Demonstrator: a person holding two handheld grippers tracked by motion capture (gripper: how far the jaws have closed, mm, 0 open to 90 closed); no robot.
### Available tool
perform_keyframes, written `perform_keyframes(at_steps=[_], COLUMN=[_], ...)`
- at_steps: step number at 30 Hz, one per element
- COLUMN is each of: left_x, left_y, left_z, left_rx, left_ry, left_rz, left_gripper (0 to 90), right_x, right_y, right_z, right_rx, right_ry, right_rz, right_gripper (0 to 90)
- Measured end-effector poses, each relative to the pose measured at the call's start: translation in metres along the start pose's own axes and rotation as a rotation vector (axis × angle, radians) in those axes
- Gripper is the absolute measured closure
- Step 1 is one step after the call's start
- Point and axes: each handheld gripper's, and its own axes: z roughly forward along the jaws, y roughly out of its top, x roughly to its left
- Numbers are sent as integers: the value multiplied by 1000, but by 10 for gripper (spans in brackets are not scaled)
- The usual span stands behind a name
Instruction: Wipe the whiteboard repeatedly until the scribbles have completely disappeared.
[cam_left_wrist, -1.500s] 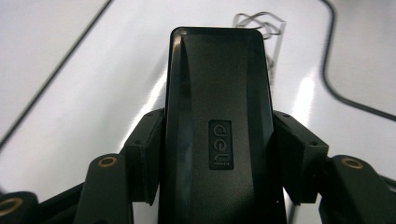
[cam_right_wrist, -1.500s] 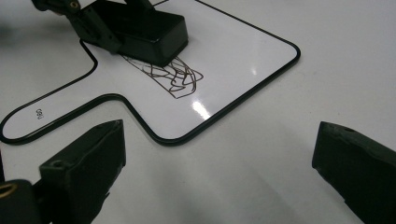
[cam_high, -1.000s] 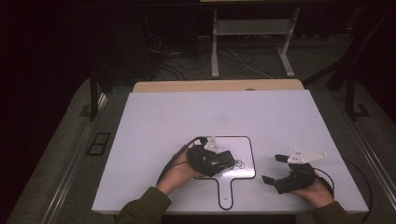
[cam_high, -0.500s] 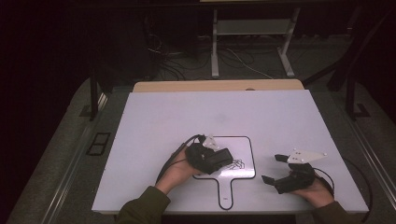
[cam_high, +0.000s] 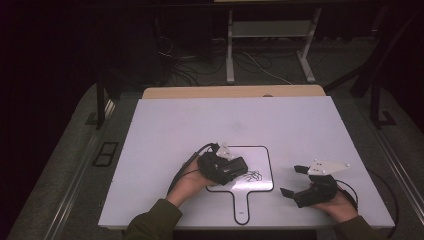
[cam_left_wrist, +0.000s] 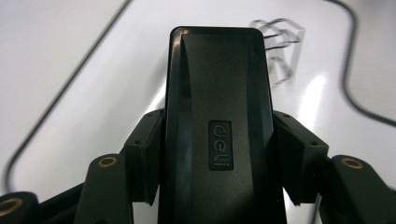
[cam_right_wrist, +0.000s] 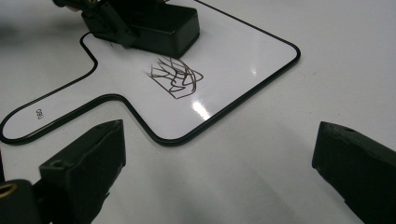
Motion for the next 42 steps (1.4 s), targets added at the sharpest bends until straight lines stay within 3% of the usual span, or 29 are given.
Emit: perform_keyframes(at_steps=[3, 6, 16, 25, 27, 36, 38, 42], left_x=[4, 3, -20, 11, 10, -18, -15, -2], left_y=[-3, -3, -13, -23, -24, -17, -17, -20], left_z=[-2, -3, -11, -19, -19, -15, -15, -18], left_rx=[-2, 5, 6, 6, 4, 20, 19, 19], left_ry=[3, 4, -30, 45, 41, -20, -23, 21], left_rz=[-19, -11, 25, -56, -60, 12, 2, -21], left_gripper=[388, 388, 388, 388, 388, 388, 388, 388], right_x=[0, 0, -1, -1, -1, -1, -1, -1], right_y=[0, 0, 0, 1, 1, 1, 1, 1], right_z=[0, 0, 0, 1, 1, 1, 1, 1], right_rx=[0, 0, 1, 3, 1, 1, 1, 0], right_ry=[1, 1, 4, 4, 4, 3, 3, 3], right_rz=[1, 0, 1, 0, 0, 0, 0, 0], right_gripper=[18, 18, 18, 18, 18, 18, 18, 18])
